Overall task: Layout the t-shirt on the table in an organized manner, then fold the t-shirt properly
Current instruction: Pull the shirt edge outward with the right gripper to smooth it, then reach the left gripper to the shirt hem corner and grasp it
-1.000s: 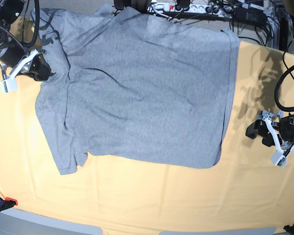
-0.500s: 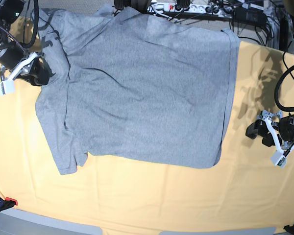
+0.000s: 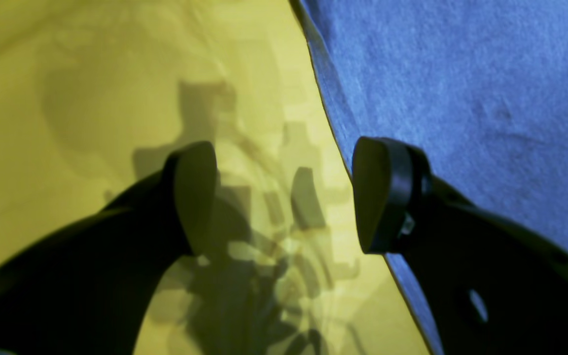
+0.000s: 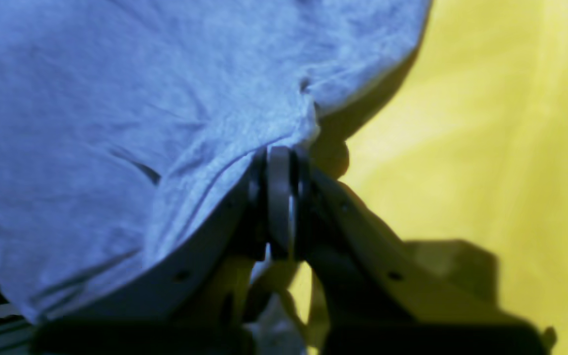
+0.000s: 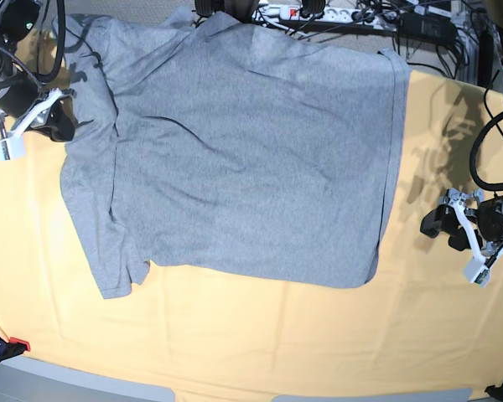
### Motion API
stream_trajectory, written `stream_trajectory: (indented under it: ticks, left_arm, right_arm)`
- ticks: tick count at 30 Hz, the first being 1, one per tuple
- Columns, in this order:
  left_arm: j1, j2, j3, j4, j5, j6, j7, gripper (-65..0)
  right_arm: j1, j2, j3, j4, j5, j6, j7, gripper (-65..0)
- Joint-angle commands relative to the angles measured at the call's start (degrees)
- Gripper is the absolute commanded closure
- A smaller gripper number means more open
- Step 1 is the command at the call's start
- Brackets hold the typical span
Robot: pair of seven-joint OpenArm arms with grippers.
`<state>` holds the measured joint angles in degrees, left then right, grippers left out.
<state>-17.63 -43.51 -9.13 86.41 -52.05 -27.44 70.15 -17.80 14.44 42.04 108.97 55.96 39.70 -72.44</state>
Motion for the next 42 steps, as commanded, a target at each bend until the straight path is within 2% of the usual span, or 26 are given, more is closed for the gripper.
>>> stream_trajectory:
  ticks: [1, 6, 11, 16, 23, 28, 32, 34, 38, 42]
  left_arm:
    - [-1.25, -1.27, -0.76, 0.68, -0.52, 0.02, -0.72, -43.2]
    - [-1.27, -1.27, -0.76, 0.68, -0.52, 0.04, -0.72, -43.3]
    - [-1.27, -1.27, -0.76, 0.68, -0.81, 0.04, -0.72, -43.3]
    - [-1.27, -1.27, -0.76, 0.68, -0.79, 0.04, -0.74, -43.3]
    - [-1.27, -1.27, -0.76, 0.68, -0.81, 0.04, -0.72, -43.3]
    - [-1.27, -1.27, -0.76, 0.68, -0.81, 0.07, -0.72, -43.2]
    - [-1.27, -1.27, -0.76, 0.68, -0.66, 0.07, -0.68, -43.3]
    - [-1.27, -1.27, -0.76, 0.68, -0.5, 0.07, -0.7, -43.3]
    - [-1.27, -1.27, -0.76, 0.68, -0.48, 0.07, -0.7, -43.3]
    - [-1.27, -1.25, -0.76, 0.68, -0.5, 0.07, -0.74, -43.2]
  right_arm:
    - [0.35, 1.77, 0.35, 1.11, 0.68, 0.3, 1.11, 0.0]
    - [0.61, 5.33, 0.37, 3.37, 0.24, 0.3, 1.03, 0.0]
    - [3.96, 7.5, 0.35, 4.07, -6.45, 0.3, 1.03, 0.0]
    - [4.35, 10.82, 0.31, 4.07, -7.61, 0.3, 3.74, 0.0]
    - [4.33, 14.29, -1.6, 3.65, -13.94, 0.3, 6.51, 0.0]
    - [4.35, 14.29, -6.8, 0.87, -25.62, -5.14, 12.02, 0.0]
    - [4.33, 14.29, -10.51, -0.42, -38.16, -15.26, 14.99, 0.0]
    - [4.48, 14.29, -10.88, -0.42, -42.34, -18.64, 15.74, 0.0]
    - [4.5, 14.29, -10.88, -0.42, -47.36, -23.06, 16.35, 0.0]
    - [4.5, 14.29, -10.88, -0.42, -46.47, -23.45, 16.59, 0.0]
